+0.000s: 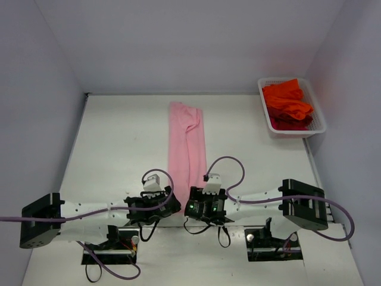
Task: Fold and stack the t-shirts
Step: Fold the tshirt
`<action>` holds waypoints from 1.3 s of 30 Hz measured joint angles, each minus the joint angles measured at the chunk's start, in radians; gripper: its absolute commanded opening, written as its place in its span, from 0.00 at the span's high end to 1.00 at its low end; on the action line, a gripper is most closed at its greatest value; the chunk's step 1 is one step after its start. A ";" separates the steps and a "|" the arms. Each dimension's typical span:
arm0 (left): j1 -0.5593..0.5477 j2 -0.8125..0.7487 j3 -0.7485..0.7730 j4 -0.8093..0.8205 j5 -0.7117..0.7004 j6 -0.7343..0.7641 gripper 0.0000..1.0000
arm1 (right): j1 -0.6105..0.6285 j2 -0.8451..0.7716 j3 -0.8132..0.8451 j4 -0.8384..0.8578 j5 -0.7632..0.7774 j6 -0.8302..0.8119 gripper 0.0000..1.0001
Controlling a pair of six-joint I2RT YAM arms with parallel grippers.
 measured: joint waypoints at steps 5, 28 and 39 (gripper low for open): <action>0.000 -0.043 -0.034 0.010 -0.002 -0.021 0.39 | 0.000 -0.001 0.000 0.000 -0.004 -0.001 0.21; -0.011 -0.012 -0.080 0.183 -0.003 -0.062 0.47 | 0.001 -0.001 0.001 0.000 -0.010 0.008 0.28; -0.011 -0.037 -0.109 0.187 -0.002 -0.088 0.59 | 0.002 0.000 0.001 0.001 -0.018 0.023 0.55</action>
